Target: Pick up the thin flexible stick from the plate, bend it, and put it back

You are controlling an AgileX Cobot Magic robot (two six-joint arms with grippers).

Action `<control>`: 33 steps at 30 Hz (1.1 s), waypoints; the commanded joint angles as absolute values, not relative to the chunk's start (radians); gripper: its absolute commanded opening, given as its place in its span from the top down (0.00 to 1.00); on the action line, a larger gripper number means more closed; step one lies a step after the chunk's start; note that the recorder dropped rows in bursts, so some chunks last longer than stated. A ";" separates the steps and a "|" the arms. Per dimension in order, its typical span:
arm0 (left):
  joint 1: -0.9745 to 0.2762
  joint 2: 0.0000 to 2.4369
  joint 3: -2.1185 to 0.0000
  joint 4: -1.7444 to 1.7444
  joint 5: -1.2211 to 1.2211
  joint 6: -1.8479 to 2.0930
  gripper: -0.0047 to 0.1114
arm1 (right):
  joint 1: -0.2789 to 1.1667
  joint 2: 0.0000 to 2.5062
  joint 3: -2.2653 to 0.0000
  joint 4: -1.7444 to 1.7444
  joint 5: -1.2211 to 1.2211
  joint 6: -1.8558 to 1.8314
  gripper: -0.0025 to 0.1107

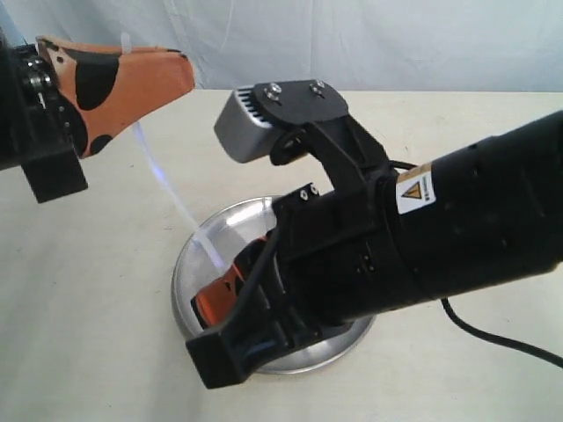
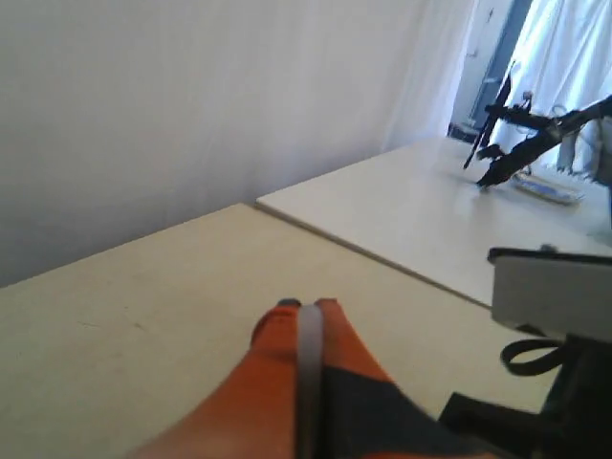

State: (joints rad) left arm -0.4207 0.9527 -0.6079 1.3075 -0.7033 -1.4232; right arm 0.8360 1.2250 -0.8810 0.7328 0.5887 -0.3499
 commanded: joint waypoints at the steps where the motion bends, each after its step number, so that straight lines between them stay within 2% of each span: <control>1: -0.433 0.987 -0.608 1.553 -0.707 -1.601 0.96 | 0.829 1.179 -0.893 0.756 0.531 -0.346 0.99; 6: -0.433 1.033 -0.608 1.571 -0.884 -1.643 0.96 | 0.829 1.103 -0.893 0.740 0.520 -0.344 0.99; 10: -0.433 1.033 -0.608 1.479 -1.051 -1.645 0.96 | 0.829 1.095 -0.893 0.593 0.529 -0.227 0.99; 14: -0.433 1.018 -0.608 1.279 -1.060 -1.639 0.96 | 0.829 1.158 -0.893 0.550 0.635 -0.174 0.99; 18: -0.433 1.018 -0.608 1.218 -1.014 -1.553 0.96 | 0.829 1.196 -0.893 0.670 0.655 -0.272 0.99; 22: -0.433 1.020 -0.608 1.318 -0.884 -1.536 0.96 | 0.829 1.189 -0.893 0.877 0.636 -0.490 0.99; 26: -0.433 1.032 -0.608 1.557 -0.787 -1.618 0.96 | 0.829 1.138 -0.893 0.866 0.553 -0.514 0.99; 29: -0.433 1.032 -0.608 1.621 -0.869 -1.736 0.96 | 0.827 1.097 -0.893 0.770 0.500 -0.442 0.99; 33: -0.433 1.032 -0.608 1.473 -1.097 -1.717 0.96 | 0.827 1.083 -0.893 0.509 0.517 -0.208 0.99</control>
State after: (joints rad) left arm -0.4206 1.0337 -0.6155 1.5345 -0.8831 -1.7103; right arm 0.8361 1.0907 -0.8829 0.6708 0.5950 -0.3404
